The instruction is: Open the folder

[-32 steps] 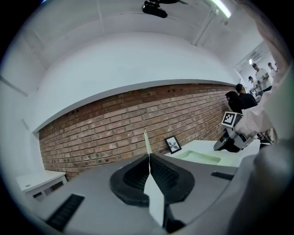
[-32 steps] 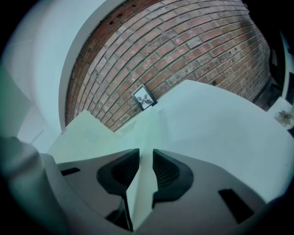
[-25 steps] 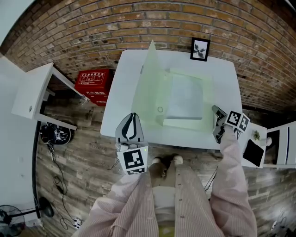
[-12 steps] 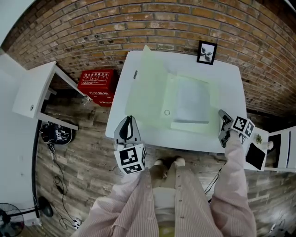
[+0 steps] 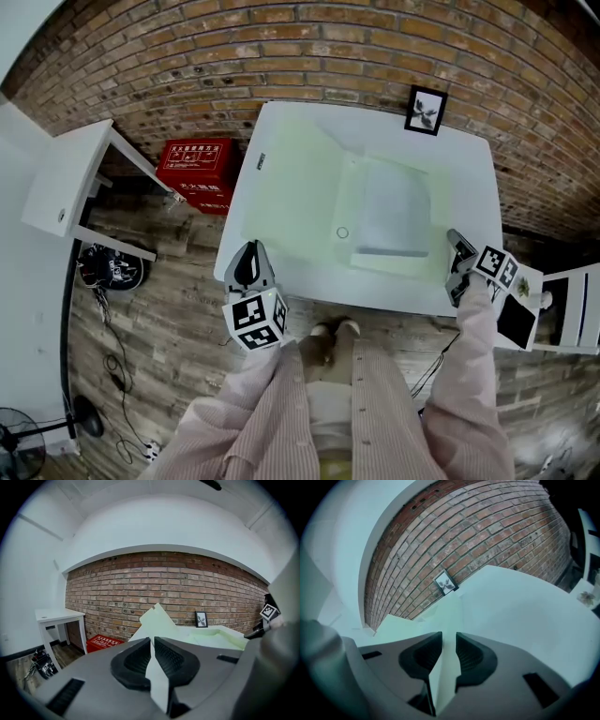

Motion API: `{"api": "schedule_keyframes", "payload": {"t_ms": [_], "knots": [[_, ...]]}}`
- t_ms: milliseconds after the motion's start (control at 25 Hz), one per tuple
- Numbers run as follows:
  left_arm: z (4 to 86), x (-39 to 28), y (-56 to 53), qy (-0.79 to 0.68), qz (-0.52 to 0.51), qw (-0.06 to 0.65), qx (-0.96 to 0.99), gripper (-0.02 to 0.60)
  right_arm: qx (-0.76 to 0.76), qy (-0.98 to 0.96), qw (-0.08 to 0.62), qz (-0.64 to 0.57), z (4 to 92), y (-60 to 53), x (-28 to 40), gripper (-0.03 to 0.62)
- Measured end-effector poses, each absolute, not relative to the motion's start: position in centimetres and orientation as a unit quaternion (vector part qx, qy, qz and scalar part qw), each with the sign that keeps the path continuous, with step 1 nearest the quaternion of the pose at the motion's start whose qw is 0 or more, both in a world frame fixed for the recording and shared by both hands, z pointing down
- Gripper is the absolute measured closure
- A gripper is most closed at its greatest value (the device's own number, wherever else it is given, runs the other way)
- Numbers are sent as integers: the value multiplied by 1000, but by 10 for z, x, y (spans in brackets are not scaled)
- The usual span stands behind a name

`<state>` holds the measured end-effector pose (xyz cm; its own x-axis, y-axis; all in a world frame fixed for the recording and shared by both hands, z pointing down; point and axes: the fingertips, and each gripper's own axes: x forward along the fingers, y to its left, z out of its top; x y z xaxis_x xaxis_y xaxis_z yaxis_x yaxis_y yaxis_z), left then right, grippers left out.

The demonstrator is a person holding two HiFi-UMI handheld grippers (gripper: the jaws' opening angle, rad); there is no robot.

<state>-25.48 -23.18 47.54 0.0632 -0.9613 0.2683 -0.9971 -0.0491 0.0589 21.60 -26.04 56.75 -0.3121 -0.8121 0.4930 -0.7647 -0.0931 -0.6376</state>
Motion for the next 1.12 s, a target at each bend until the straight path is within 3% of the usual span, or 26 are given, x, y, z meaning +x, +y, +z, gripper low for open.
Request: {"api": "schedule_keyframes", "payload": {"t_ms": [1120], "knots": [[563,-304,-248,-734,134,221,628,524,-578,670,3,-467,567,-260,216,499]]}}
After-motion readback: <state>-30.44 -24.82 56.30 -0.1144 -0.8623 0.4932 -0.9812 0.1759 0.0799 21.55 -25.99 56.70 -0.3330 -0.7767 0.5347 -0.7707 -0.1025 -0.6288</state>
